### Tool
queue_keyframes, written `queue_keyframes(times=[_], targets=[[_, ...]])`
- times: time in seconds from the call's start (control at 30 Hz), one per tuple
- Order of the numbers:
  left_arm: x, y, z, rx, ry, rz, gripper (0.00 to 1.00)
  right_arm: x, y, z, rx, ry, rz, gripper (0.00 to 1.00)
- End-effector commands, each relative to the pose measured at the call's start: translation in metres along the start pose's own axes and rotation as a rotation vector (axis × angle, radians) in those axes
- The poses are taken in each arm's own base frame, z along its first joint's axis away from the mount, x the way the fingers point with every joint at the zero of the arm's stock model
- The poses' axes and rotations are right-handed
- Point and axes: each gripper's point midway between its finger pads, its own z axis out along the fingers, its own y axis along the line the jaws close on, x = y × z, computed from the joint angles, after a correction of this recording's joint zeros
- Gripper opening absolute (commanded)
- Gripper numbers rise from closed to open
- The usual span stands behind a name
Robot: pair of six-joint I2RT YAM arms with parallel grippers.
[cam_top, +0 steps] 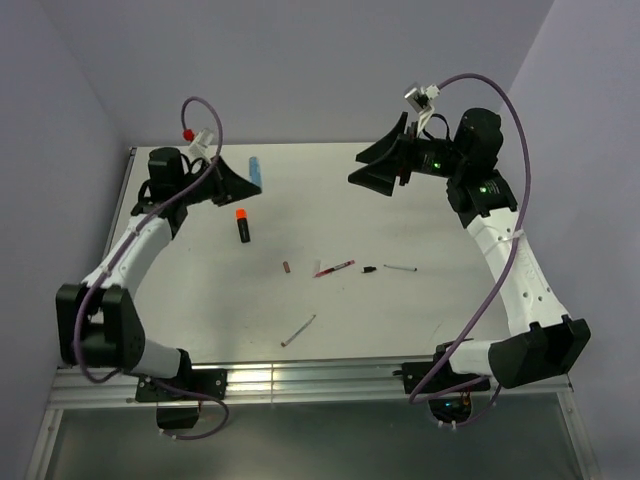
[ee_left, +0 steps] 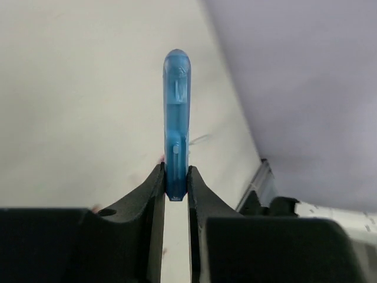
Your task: Insert the pens into the pen caps
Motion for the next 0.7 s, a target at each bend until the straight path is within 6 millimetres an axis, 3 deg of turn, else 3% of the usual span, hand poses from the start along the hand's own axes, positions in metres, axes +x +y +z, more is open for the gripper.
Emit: queue_keyframes(times=[0.0, 0.1, 0.2, 0.4, 0.67], targets=[[0.050, 0.126, -0.038, -0.367, 0.178, -0.253, 0.00, 0.005, 0.000, -0.012, 0.082, 0.020, -0.099, 0.99], [0.069, 0.185, -0.067, -0.485, 0.228, -0.415, 0.00, 0.017, -0.009, -0.018, 0.142, 0.039, -0.131, 0.99], [0.090, 0.214, -0.075, -0.526, 0.290, -0.444, 0.00, 0.027, -0.014, -0.023, 0.168, 0.051, -0.130, 0.99], [0.122, 0.252, -0.076, -0.579, 0.395, -0.469, 0.00, 0.036, -0.020, -0.025, 0.188, 0.071, -0.121, 0.97], [0.122, 0.275, -0.060, -0.566, 0.449, -0.477, 0.00, 0.039, -0.020, -0.026, 0.186, 0.087, -0.118, 0.94]])
